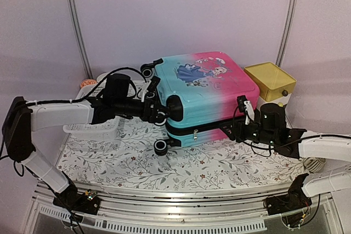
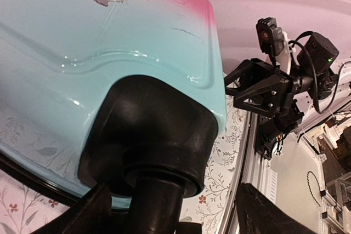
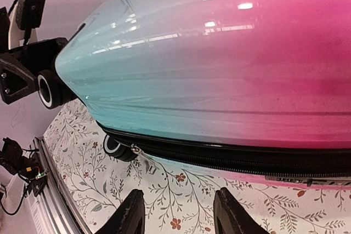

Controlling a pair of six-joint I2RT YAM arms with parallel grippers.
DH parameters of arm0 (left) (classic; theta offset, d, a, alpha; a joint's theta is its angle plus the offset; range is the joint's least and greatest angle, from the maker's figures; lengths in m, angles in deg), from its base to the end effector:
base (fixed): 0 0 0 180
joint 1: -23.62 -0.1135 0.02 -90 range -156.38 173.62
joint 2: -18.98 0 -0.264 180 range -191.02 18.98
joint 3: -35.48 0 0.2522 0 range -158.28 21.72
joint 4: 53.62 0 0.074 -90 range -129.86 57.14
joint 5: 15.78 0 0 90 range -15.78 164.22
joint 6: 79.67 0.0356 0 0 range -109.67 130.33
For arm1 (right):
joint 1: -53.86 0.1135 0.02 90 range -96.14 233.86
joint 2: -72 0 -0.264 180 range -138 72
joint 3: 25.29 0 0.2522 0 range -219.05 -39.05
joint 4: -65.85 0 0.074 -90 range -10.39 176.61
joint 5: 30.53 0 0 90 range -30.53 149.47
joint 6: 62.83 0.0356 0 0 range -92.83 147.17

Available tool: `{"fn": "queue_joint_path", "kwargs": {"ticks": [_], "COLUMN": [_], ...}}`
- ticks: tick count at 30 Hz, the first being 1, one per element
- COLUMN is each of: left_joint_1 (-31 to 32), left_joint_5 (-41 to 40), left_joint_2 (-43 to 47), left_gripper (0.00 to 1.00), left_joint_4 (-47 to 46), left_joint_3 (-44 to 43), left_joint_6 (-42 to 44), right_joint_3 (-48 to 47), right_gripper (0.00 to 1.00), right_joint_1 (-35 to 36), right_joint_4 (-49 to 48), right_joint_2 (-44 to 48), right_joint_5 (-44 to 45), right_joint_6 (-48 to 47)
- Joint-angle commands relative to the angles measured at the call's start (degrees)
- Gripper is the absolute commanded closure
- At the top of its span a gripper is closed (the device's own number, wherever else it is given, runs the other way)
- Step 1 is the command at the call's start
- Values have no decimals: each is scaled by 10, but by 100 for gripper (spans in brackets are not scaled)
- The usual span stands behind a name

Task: Open, take out, and arrange the luggage
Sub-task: Unzip the zipper of the luggage.

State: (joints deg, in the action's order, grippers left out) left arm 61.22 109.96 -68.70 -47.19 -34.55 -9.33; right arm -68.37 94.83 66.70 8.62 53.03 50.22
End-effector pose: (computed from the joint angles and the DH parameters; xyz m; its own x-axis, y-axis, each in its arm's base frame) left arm 0.2595 -0.2261 0.2588 -0.6132 0.1275 -0.7796 0.7555 0.3829 -0.5316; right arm 0.1788 0.1605 0.2226 -0.5367 0.0492 -0.8423 -0.5655 0.7199 0.4024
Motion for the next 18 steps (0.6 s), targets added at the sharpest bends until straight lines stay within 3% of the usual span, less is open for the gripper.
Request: {"fn": "queue_joint_path", "kwargs": {"ticks": [1,8,12,18], "left_joint_1": [11,10,11,11], "left_joint_5": [-17,-51,-68,-114], "left_joint_2": [43,68,82,105], "left_gripper": [20,18,14,2], "left_joint_4": [0,28,51,99], "left_joint_3": [-10,-6,-5,-2], "left_joint_6": [19,41,58,102], "right_joint_3": [-1,1,4,-16], "right_gripper": [54,42,20,21], "right_joint_1": [3,3,3,9], "right_joint_4": [-31,-35,-30,-42], "right_joint_2": [40,55,39,-7], "right_joint_5": [21,62,77,34], "right_joint_6": [-38,-78,-78,-77]}}
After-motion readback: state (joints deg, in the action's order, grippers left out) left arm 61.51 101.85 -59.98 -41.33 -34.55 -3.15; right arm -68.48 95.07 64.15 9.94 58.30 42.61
